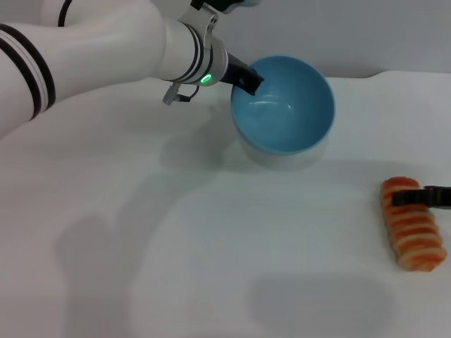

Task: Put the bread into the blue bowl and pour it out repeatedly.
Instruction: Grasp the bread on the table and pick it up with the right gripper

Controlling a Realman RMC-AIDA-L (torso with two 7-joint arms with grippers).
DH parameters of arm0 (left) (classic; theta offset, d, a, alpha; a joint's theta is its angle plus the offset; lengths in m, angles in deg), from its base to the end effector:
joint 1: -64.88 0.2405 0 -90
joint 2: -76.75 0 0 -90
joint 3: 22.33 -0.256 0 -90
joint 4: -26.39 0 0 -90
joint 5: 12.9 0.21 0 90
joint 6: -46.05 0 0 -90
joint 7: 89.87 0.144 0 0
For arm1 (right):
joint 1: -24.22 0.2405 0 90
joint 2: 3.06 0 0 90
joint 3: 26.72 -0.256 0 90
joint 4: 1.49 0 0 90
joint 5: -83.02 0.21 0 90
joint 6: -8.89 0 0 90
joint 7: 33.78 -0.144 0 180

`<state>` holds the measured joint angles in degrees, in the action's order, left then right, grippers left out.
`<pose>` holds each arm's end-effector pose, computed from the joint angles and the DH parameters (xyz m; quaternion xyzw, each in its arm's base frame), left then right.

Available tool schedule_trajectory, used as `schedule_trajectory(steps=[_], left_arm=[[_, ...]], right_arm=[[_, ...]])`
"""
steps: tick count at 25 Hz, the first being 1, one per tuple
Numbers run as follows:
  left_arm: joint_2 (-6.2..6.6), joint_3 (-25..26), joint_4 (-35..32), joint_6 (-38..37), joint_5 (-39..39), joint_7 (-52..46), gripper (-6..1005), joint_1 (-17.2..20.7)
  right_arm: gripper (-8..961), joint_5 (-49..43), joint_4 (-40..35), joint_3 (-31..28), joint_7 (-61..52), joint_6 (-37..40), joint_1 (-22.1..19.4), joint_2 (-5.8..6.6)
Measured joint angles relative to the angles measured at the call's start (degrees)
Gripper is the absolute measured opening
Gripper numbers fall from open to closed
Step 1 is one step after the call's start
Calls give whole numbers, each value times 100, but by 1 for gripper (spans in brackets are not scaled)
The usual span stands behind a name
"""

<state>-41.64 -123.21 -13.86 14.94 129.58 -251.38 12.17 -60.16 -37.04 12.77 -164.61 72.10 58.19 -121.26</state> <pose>-0.1440 0.4510 -0.0877 -0.8960 -0.2671 0.0324 0.3532 0.3379 0.3577 -0.0058 -0.7664 0.5966 0.0366 0.2352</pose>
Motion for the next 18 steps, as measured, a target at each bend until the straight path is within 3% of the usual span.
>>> schedule_trajectory(steps=[12, 18], left_arm=[[6, -9, 0, 5, -1, 17, -1, 42], [9, -8, -1, 13, -1, 22, -1, 46]], right_arm=[[660, 10, 88, 418, -113, 46, 143, -2], [590, 3, -59, 579, -137, 182, 130, 17]])
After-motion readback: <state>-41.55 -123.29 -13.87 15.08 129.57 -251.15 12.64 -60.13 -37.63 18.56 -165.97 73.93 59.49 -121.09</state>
